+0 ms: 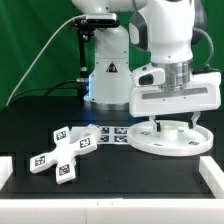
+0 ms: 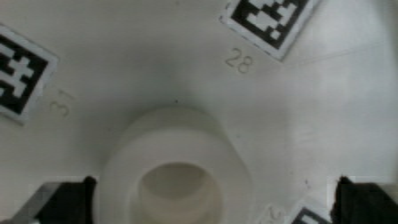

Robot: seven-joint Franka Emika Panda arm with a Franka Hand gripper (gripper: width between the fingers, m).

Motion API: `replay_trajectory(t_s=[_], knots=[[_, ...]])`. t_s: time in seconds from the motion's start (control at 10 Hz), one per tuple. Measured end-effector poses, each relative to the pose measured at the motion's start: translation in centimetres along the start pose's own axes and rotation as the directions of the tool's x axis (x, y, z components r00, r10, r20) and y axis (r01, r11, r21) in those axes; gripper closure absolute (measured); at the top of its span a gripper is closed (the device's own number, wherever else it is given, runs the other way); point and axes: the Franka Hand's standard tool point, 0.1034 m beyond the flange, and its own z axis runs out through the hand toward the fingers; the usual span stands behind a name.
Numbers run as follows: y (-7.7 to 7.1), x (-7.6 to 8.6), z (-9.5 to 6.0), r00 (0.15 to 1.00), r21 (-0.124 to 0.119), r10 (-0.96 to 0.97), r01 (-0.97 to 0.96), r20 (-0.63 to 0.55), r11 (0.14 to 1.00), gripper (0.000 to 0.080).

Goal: Assemble round table

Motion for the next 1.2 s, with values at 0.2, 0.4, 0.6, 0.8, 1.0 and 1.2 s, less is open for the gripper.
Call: replay_trajectory(t_s=[0.2,0.4,0.6,0.8,1.0,1.2], knots=[[-0.4,-0.4,0.6,1.000,0.008,-0.028,0.028,0.002,1.000,0.0151],[0.0,-0.1,0.5,0.996,0.005,-0.084,0.084,-0.003,0.996,0.0151],[-0.1,-0.1,0.5,0.995,0.005,-0.095,0.095,-0.002,0.995,0.0254],[-0.1,-0.1,0.5,0.995,0.005,-0.102,0.102,-0.003,0.995,0.0390],[-0.1,-0.1,0.4,0.994,0.004,-0.113,0.113,-0.002,0.994,0.0390],[1.0,1.0,-2.0,0.984,-0.034,-0.170,0.172,0.047,0.985,0.0390]])
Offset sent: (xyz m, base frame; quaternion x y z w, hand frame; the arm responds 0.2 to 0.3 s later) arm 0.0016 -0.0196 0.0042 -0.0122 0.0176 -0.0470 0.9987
